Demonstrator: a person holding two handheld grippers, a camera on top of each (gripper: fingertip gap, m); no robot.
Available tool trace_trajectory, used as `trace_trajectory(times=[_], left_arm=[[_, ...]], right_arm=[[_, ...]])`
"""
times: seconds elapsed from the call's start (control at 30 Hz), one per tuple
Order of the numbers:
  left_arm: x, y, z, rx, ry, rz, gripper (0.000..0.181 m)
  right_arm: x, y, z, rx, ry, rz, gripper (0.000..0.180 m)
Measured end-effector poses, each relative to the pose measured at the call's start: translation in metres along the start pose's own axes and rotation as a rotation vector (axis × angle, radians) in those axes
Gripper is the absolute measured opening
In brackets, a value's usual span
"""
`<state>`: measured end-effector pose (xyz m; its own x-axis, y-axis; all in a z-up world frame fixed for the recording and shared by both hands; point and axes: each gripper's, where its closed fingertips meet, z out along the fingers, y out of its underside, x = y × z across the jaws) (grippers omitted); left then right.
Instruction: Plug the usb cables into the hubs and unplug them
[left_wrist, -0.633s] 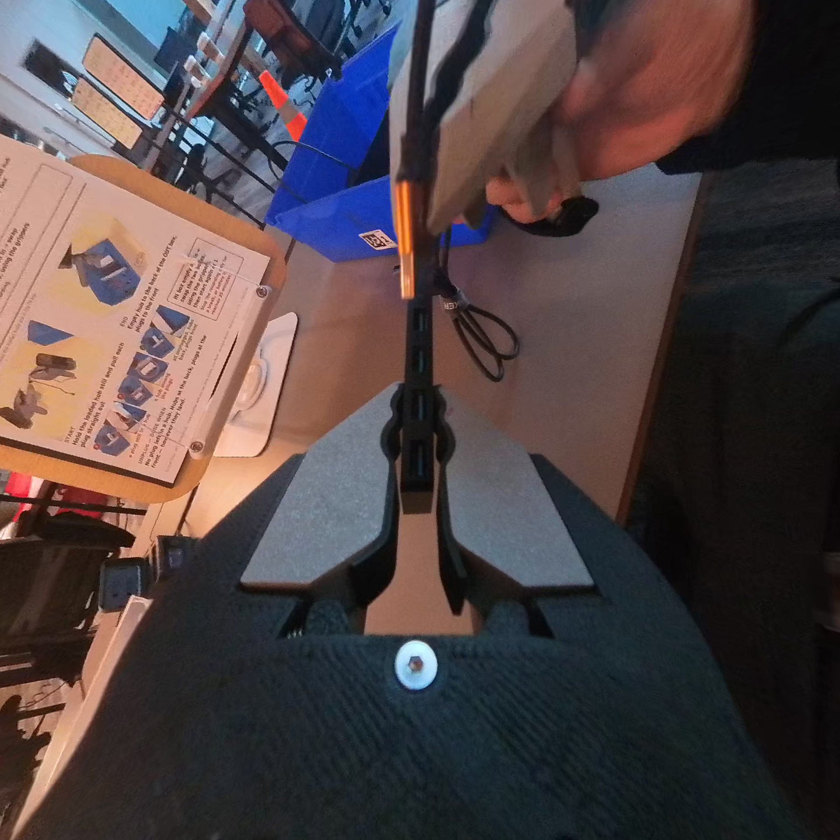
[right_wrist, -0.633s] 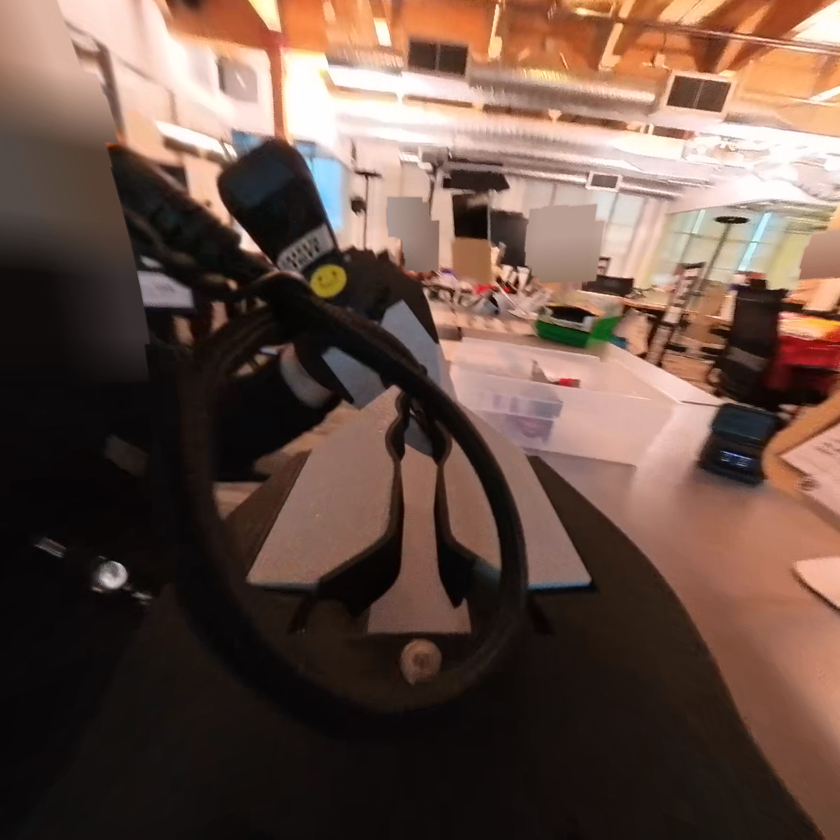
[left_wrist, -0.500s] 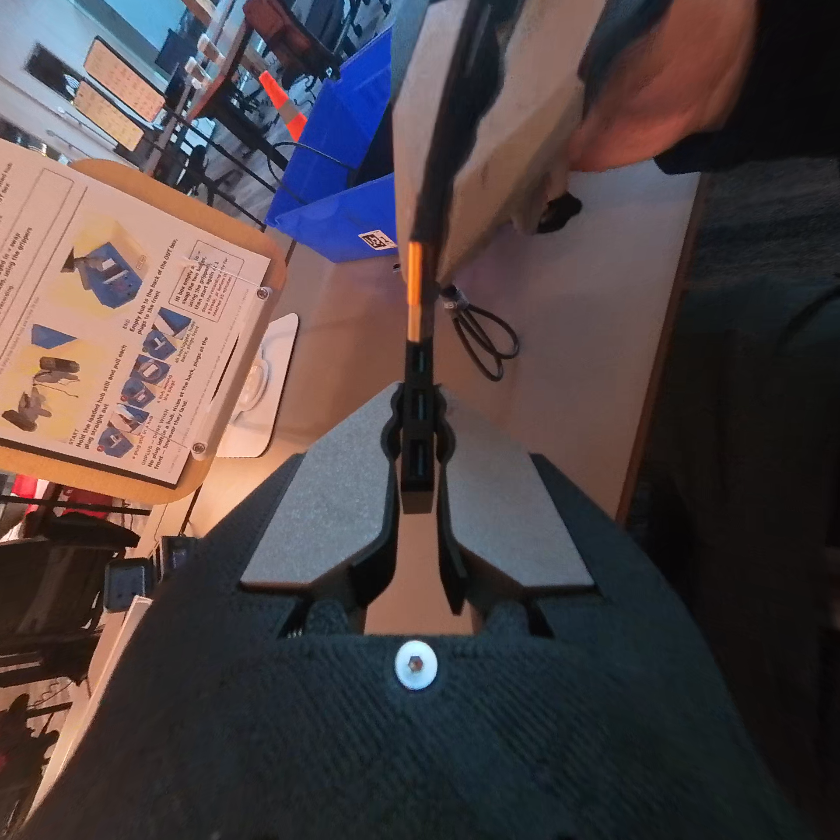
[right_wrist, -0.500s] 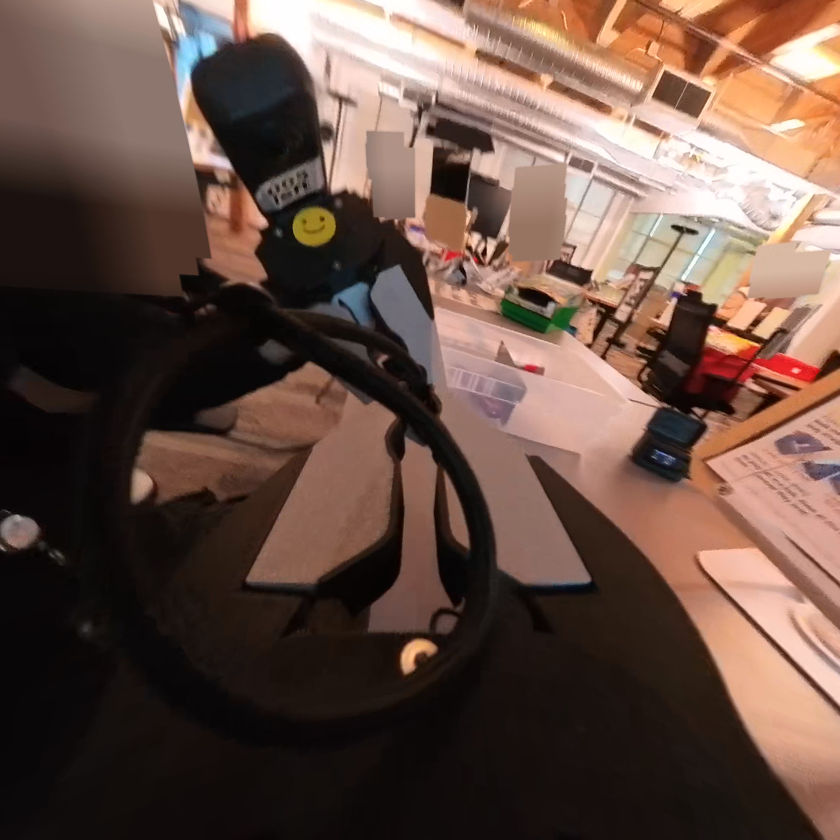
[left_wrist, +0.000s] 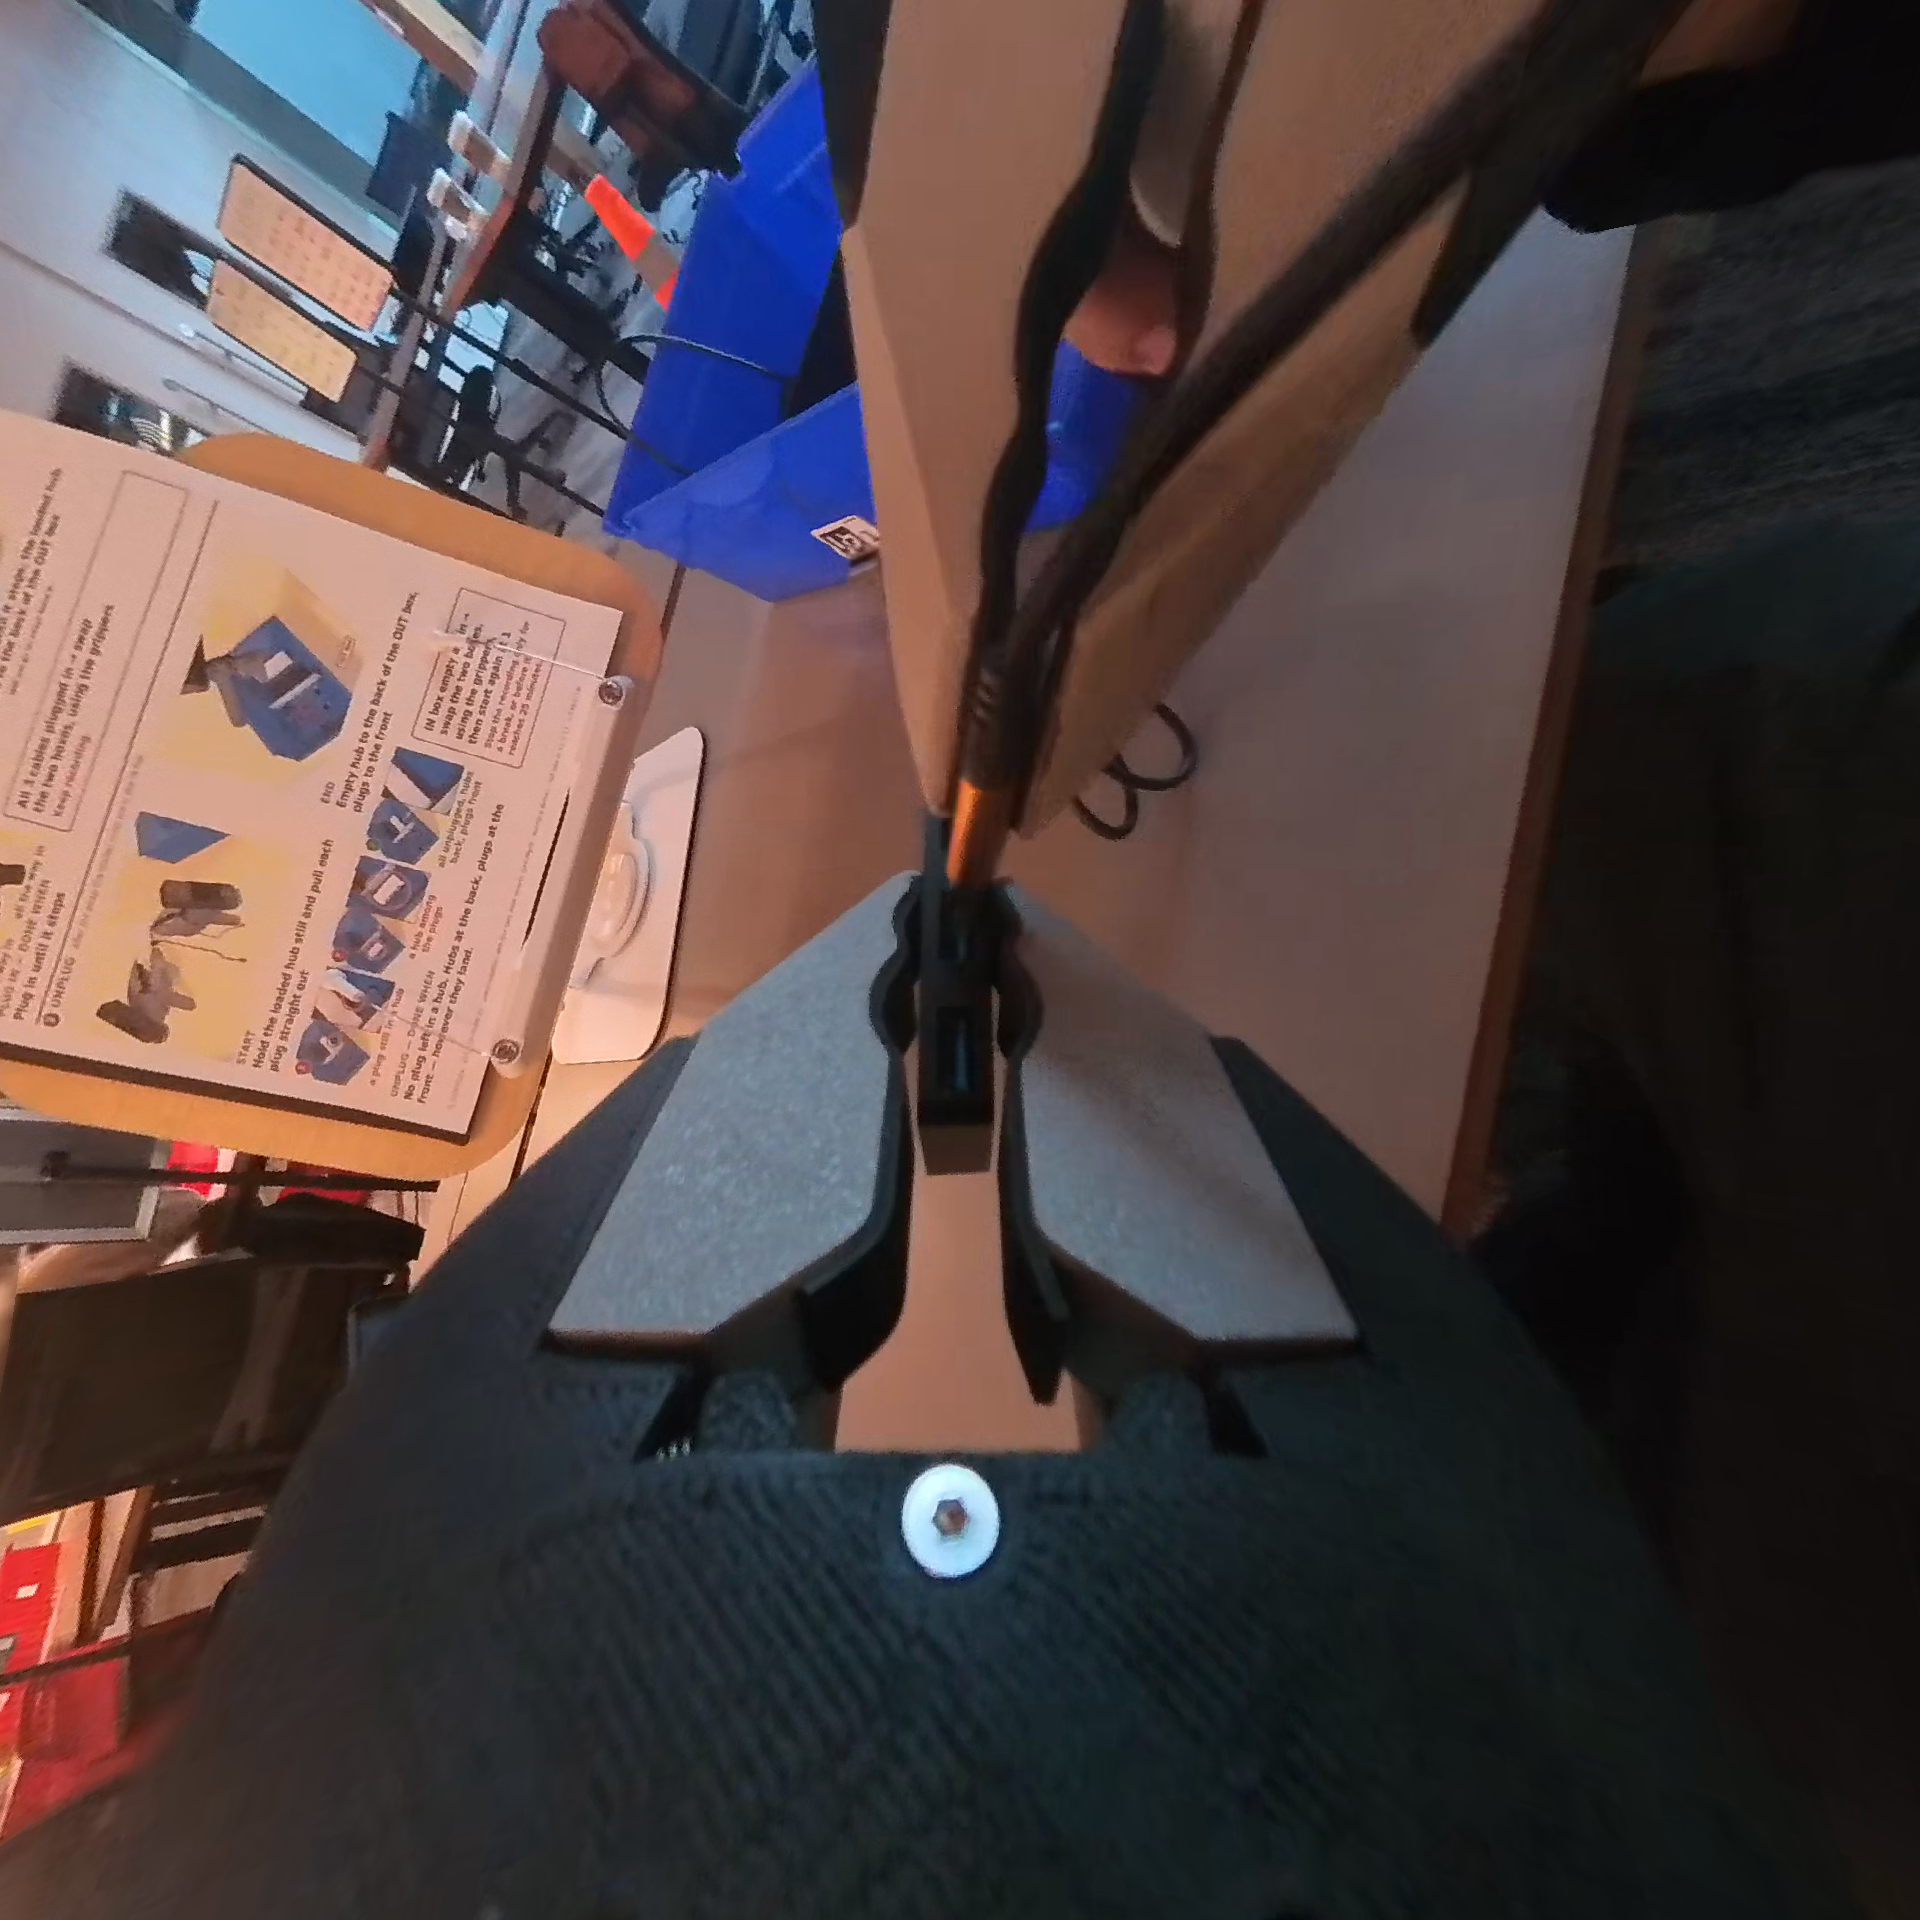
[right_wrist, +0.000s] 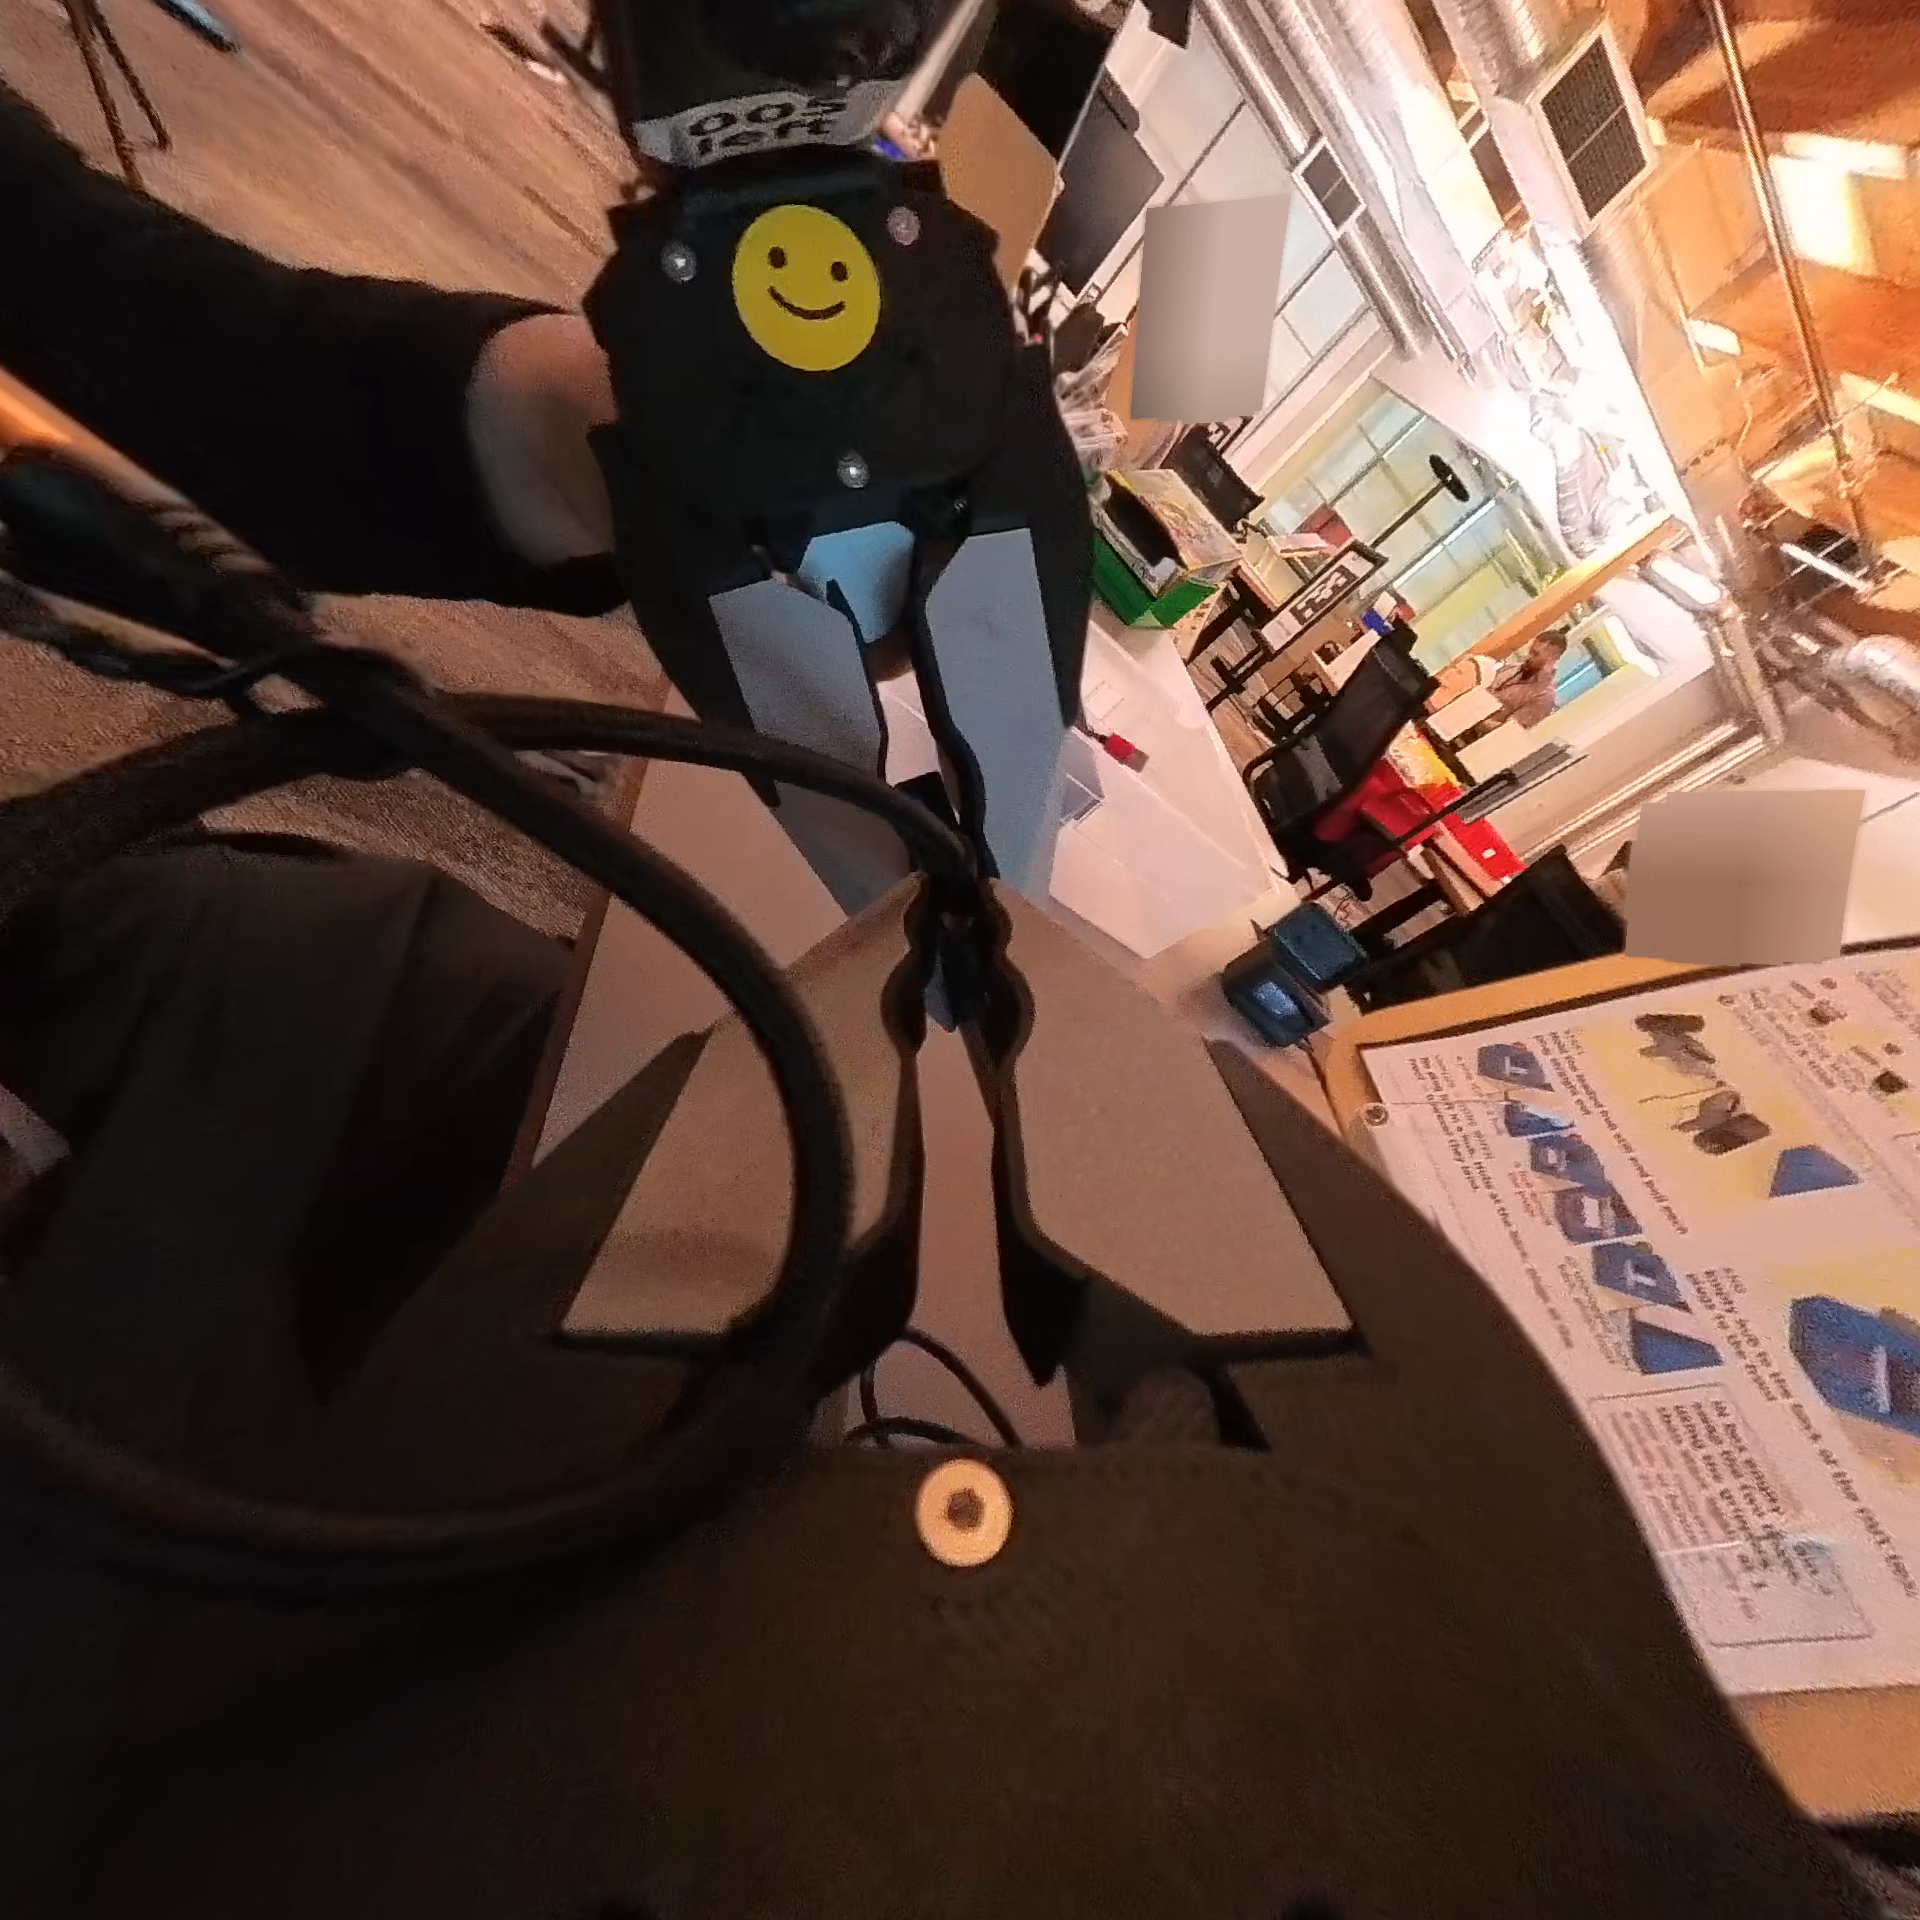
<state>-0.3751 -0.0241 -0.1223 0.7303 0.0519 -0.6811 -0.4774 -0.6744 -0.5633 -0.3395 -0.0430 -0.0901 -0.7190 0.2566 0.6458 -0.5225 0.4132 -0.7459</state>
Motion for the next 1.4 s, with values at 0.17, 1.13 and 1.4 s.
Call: trace_trajectory(times=[0.17,1.13,1.4], left_arm=[[0.005,-0.001,0.000,0.005,0.031,0.001,0.008],[0.014,0.010,0.017,-0.077,0.037,0.026,0.007],[0.016,0.009,0.016,-0.071,0.056,0.029,0.008]], right_arm=[[-0.003,-0.001,0.001,-0.017,-0.008,-0.038,0.003],[-0.008,0.025,0.002,-0.376,-0.011,-0.110,0.003],[-0.010,0.027,-0.001,-0.440,-0.009,-0.123,0.004]])
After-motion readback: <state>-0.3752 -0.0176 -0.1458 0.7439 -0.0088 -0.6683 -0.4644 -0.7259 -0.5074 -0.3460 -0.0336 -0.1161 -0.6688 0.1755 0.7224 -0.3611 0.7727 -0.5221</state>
